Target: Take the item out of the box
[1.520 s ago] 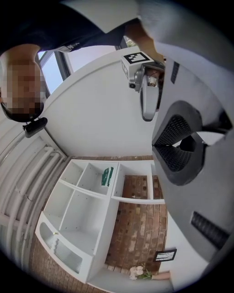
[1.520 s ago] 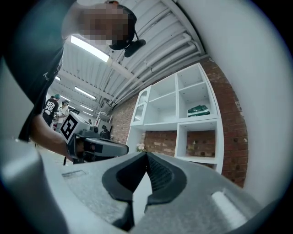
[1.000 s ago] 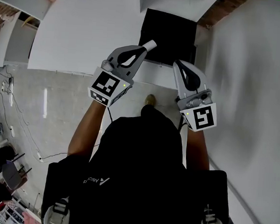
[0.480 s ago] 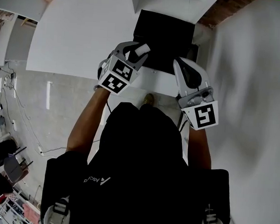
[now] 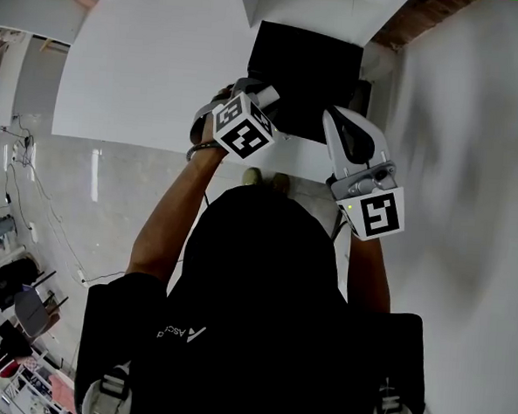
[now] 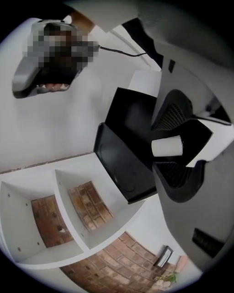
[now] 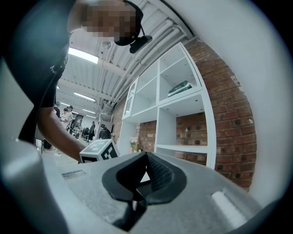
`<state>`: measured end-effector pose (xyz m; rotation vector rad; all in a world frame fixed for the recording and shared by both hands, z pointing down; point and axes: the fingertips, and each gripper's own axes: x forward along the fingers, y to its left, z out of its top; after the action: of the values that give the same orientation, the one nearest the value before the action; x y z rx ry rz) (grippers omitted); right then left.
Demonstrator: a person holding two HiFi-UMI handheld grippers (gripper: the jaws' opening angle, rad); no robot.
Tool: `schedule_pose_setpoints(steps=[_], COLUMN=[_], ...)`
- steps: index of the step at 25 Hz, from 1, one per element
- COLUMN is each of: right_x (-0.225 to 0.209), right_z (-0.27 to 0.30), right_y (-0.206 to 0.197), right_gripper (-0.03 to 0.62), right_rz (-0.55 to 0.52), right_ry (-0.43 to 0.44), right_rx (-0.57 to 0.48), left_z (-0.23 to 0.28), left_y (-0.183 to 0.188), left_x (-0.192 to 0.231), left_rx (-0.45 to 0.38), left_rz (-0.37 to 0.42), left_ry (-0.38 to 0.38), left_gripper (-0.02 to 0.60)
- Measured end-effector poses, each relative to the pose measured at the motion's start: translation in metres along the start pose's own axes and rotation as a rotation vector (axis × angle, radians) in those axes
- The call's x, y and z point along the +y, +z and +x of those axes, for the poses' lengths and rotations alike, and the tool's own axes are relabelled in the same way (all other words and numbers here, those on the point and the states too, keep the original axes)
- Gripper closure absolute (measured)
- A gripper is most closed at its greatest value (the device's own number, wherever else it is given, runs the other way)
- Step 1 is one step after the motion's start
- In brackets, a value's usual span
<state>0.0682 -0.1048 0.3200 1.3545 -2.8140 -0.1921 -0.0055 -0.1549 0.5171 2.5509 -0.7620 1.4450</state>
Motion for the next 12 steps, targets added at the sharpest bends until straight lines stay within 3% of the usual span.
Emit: schedule_pose_setpoints(steps=[12], right_x=[-0.01], right_z=[-0.001], right_y=[-0.009], right_gripper=[0.592], right_rz=[0.035], right_ry=[-0.039], right_rx=[0.007], left_z=[0.041], left_y=[-0.021], left_x=[-0.005], left_rx=[0.189], left_rz=[0.065], left_ry=[-0.041], left_gripper=[0.373])
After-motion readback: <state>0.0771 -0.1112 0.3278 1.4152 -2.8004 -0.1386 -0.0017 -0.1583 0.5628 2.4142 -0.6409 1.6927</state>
